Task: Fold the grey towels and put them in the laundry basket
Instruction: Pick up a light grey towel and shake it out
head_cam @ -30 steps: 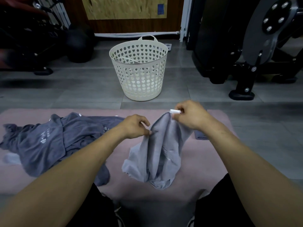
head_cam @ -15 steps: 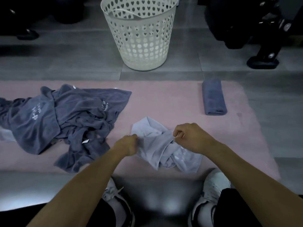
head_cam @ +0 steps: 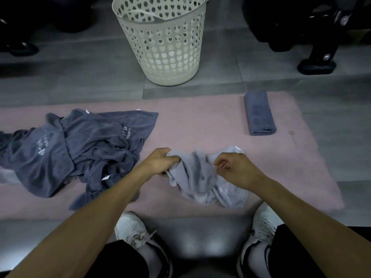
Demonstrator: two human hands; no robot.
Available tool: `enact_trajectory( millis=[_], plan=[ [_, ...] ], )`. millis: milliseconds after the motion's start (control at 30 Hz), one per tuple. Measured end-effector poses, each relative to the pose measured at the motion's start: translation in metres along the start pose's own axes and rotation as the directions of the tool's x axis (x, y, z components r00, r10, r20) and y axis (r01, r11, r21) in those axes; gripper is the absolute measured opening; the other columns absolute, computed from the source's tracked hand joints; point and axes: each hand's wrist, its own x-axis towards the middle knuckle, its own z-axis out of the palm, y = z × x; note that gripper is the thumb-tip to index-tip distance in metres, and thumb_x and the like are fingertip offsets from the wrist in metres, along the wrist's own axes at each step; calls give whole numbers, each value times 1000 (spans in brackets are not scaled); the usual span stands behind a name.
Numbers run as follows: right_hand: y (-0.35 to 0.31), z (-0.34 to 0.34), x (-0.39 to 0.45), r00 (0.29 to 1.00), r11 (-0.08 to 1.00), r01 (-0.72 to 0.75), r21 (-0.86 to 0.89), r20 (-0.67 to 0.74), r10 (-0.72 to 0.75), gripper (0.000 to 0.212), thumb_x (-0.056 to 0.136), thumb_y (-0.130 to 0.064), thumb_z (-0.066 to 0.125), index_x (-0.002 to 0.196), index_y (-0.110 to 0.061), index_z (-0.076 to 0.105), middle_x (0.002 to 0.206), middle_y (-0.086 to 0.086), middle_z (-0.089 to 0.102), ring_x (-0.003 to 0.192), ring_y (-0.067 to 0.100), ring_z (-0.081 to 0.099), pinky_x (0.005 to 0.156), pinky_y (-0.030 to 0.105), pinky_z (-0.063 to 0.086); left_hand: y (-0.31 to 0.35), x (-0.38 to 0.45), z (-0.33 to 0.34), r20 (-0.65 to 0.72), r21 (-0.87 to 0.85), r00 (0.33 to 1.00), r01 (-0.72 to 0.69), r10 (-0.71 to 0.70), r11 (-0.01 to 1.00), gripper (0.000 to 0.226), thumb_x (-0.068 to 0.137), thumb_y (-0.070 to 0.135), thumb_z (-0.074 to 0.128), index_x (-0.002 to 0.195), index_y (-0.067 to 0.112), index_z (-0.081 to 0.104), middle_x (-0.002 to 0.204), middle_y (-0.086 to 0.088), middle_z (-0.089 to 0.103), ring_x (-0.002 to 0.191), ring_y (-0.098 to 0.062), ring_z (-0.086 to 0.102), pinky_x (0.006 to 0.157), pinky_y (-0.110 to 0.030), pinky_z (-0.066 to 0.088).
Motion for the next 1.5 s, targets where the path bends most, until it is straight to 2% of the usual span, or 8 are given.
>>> enact_trajectory(
  millis=[200,367,500,767,967,1100,1200,1500],
  plan=[
    [-59,-38,-20,978,975,207,82,-53,-203,6,82,-20,70,80,-15,68,75,-4,68,67,4,60,68,18,49,95,-73,-23,28,-258,998,55,-49,964,8,83,17,64,88,11,62,78,-11,61,66,-24,64,62,-37,60],
    [-91,-74,-40,976,976,209,60,42,-212,37,70,-51,79,97,-28,67,91,-10,68,83,2,63,74,16,52,137,-115,-39,1,-574,1000,15,-18,819,8,91,17,57,89,11,62,79,-11,64,59,-22,69,51,-31,56],
    [-99,-79,-40,960,962,272,-3,-67,-271,19,83,-29,71,69,-22,62,66,-8,61,61,2,53,62,21,45,147,-125,-41,4,-673,1000,7,-6,740,17,95,22,57,85,9,59,70,-11,68,58,-23,70,49,-36,58],
    [-116,-122,-13,928,929,272,250,-324,-184,15,97,-21,53,85,-22,60,57,-13,58,53,0,46,57,19,37,134,-102,-53,-174,-604,982,-51,-70,795,33,94,44,57,86,11,57,77,-6,59,71,-21,62,74,-35,56],
    [-126,-133,-5,947,899,280,336,-250,-201,14,98,-21,54,97,-14,66,77,7,67,71,11,56,68,26,44,142,-97,-33,-297,-402,946,-245,127,882,38,89,33,66,121,18,52,83,-2,72,74,-19,70,72,-31,57],
    [-128,-133,5,966,888,214,407,-223,-130,18,97,-22,57,96,-8,67,82,8,69,74,12,59,73,26,47,153,-110,-23,-115,-376,932,-362,344,853,36,85,22,69,119,24,61,103,-3,73,95,-18,71,83,-36,57],
    [-126,-136,9,981,854,143,501,-188,-54,16,95,-25,59,87,-14,67,79,-1,67,72,11,58,69,26,48,154,-113,-16,-151,-223,903,-427,402,876,25,85,18,73,110,15,66,98,-6,70,85,-18,70,69,-30,60],
    [-118,-132,-5,987,933,157,324,-67,-143,32,79,-44,74,104,-27,66,94,-12,68,85,0,63,77,15,49,163,-102,-43,-285,-625,955,-251,83,739,16,93,9,60,107,2,63,91,-13,69,59,-14,69,52,-20,54]
  ],
)
